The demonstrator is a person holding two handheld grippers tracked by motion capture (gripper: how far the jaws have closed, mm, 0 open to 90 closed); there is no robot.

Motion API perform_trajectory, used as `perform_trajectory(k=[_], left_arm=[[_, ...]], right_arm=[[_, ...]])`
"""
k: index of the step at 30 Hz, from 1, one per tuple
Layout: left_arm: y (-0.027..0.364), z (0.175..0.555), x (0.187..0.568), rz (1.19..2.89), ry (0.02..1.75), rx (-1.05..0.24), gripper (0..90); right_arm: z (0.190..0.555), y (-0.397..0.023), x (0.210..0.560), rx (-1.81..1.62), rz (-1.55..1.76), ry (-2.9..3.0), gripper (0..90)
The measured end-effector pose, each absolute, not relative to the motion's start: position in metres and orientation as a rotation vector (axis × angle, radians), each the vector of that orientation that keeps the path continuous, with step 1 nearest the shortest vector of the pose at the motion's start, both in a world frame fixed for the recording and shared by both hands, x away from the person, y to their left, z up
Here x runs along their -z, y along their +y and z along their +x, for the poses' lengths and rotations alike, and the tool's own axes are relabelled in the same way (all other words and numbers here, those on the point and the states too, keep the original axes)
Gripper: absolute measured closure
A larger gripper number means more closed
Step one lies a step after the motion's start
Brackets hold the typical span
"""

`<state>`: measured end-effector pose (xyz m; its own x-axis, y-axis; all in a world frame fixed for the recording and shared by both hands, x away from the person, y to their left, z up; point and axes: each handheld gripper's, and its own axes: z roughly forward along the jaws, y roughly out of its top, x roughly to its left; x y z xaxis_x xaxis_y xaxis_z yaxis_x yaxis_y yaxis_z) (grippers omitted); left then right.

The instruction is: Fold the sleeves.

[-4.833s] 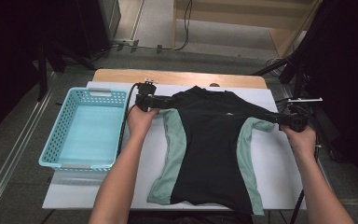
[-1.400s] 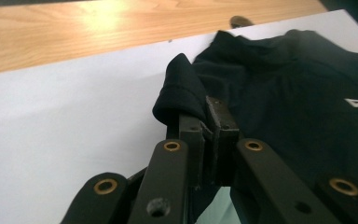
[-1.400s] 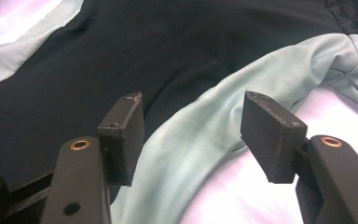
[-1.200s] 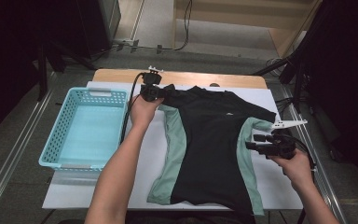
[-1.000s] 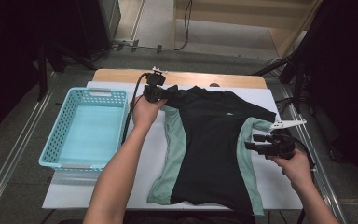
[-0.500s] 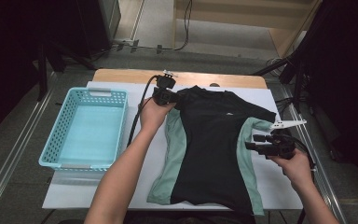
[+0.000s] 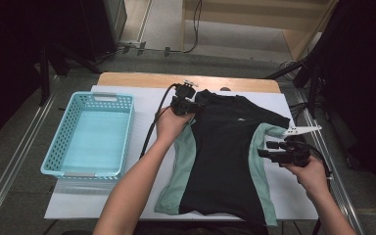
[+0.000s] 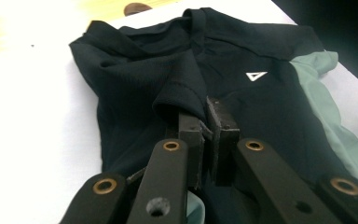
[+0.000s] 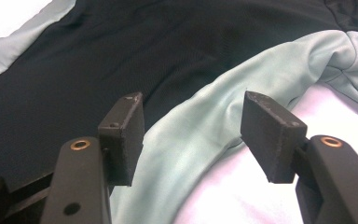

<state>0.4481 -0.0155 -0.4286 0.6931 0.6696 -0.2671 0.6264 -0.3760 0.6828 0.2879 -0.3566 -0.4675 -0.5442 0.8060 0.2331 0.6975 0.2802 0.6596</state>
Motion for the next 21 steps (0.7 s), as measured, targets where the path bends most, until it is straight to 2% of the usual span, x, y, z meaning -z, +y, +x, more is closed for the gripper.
perform_trajectory(k=[14, 21], left_arm=[[-0.035, 0.437, 0.444, 2.118, 0.955, -0.011, 86.3], [-0.038, 0.432, 0.451, 2.136, 0.919, 0.058, 78.3]], right_arm=[[0.288, -0.356, 0.468, -1.108, 1.405, 2.399, 38.0], [0.289, -0.356, 0.469, -1.104, 1.409, 2.403, 38.0]])
